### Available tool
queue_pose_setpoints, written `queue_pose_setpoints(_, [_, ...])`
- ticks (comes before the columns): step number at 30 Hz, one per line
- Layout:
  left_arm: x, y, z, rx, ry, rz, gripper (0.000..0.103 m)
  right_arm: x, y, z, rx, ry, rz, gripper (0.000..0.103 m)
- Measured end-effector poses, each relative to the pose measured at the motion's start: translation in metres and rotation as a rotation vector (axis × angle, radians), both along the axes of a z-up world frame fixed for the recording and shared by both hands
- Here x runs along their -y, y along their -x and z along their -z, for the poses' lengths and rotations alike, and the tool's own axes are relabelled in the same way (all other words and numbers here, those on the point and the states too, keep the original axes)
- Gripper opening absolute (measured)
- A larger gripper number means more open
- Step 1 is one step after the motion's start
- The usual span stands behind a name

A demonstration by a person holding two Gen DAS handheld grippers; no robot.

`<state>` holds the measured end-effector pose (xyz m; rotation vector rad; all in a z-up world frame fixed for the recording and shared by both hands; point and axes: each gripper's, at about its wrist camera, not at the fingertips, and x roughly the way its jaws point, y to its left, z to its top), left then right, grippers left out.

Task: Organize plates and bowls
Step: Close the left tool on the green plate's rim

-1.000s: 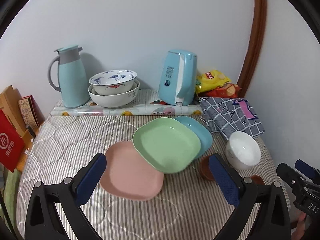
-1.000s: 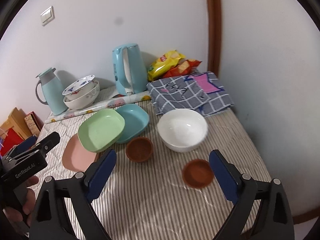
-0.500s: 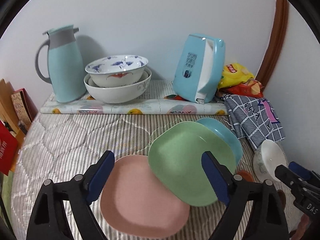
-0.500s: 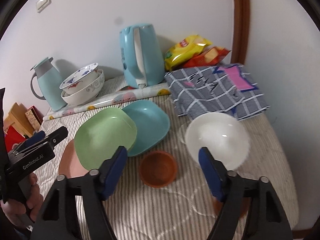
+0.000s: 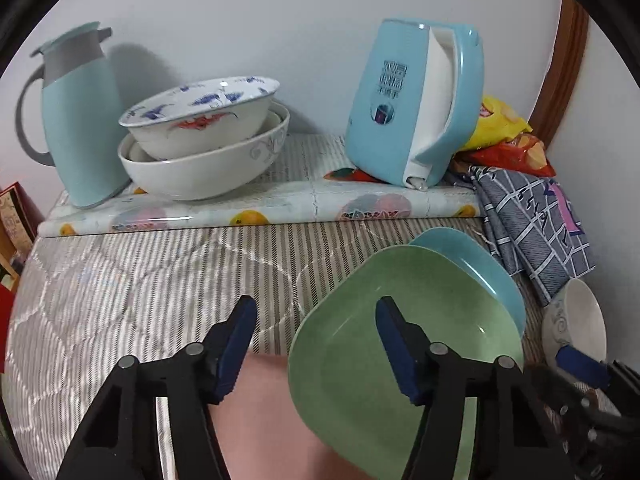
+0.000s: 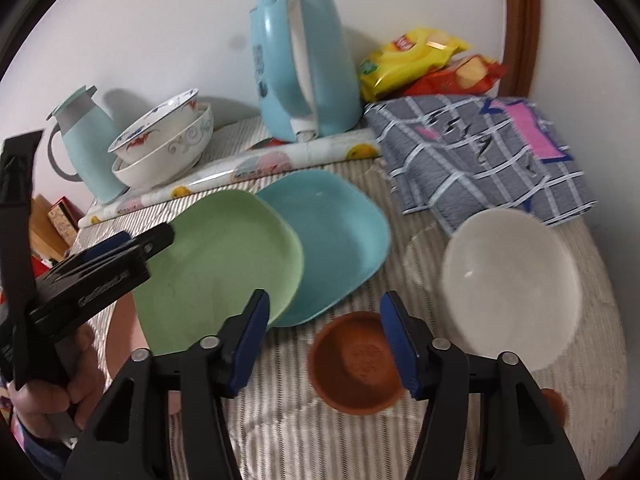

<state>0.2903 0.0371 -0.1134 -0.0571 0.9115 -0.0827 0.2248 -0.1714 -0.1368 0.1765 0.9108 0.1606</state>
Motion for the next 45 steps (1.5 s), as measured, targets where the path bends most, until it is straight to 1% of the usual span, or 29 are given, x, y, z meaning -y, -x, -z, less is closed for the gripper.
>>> queue_pose_setpoints(1, [0.0,-0.002,0.002,-0.008,0.002,0.002,0.057,-0.002,-0.002,0.002,-0.006,-0.001,-0.002,0.055])
queue_pose_setpoints(4, [0.001,-0.007,0.008,-0.029,0.016,0.019,0.05,-0.008,-0.006,0.008,-0.027,-0.004,-0.01,0.055])
queue_pose_setpoints(6, [0.001,-0.01,0.012,-0.045,0.029,0.023,0.042,-0.012,-0.009,0.012,-0.038,0.002,-0.019,0.053])
queue_pose_setpoints(7, [0.0,-0.011,0.013,-0.052,0.038,0.024,0.039,-0.014,-0.011,0.014,-0.047,0.007,-0.023,0.05])
queue_pose_setpoints(8, [-0.001,-0.012,0.015,-0.061,0.052,0.026,0.033,-0.016,-0.012,0.016,-0.054,0.004,-0.025,0.048])
queue_pose_setpoints(10, [-0.002,-0.012,0.018,-0.072,0.079,0.036,0.026,-0.016,-0.015,0.019,-0.064,-0.012,-0.031,0.038])
queue_pose_setpoints(11, [-0.002,-0.012,0.018,-0.073,0.086,0.04,0.023,-0.017,-0.016,0.019,-0.066,-0.023,-0.035,0.035])
queue_pose_setpoints(12, [-0.002,-0.01,0.017,-0.072,0.09,0.045,0.019,-0.017,-0.017,0.019,-0.066,-0.027,-0.035,0.025])
queue_pose_setpoints(13, [-0.002,-0.008,0.015,-0.067,0.093,0.054,0.019,-0.017,-0.019,0.018,-0.064,-0.021,-0.029,0.018])
queue_pose_setpoints(15, [-0.001,-0.003,0.012,-0.061,0.091,0.062,0.015,-0.016,-0.02,0.017,-0.052,-0.004,-0.011,0.017])
queue_pose_setpoints(20, [-0.006,0.006,0.008,-0.062,0.097,0.06,0.014,-0.018,-0.017,0.012,-0.027,0.01,0.004,0.015])
queue_pose_setpoints(26, [-0.016,0.018,0.002,-0.066,0.105,0.037,0.014,-0.028,-0.007,0.001,0.013,0.034,-0.006,0.014])
queue_pose_setpoints(35, [-0.028,0.042,-0.012,-0.053,0.097,-0.004,0.013,-0.039,0.009,-0.014,0.048,0.032,-0.021,0.012])
queue_pose_setpoints(38, [-0.034,0.049,-0.013,-0.056,0.104,-0.025,0.013,-0.044,0.014,-0.017,0.054,0.042,-0.033,0.012])
queue_pose_setpoints(45, [-0.05,0.066,-0.016,-0.056,0.092,-0.071,0.013,-0.057,0.022,-0.015,0.057,0.038,-0.069,0.011])
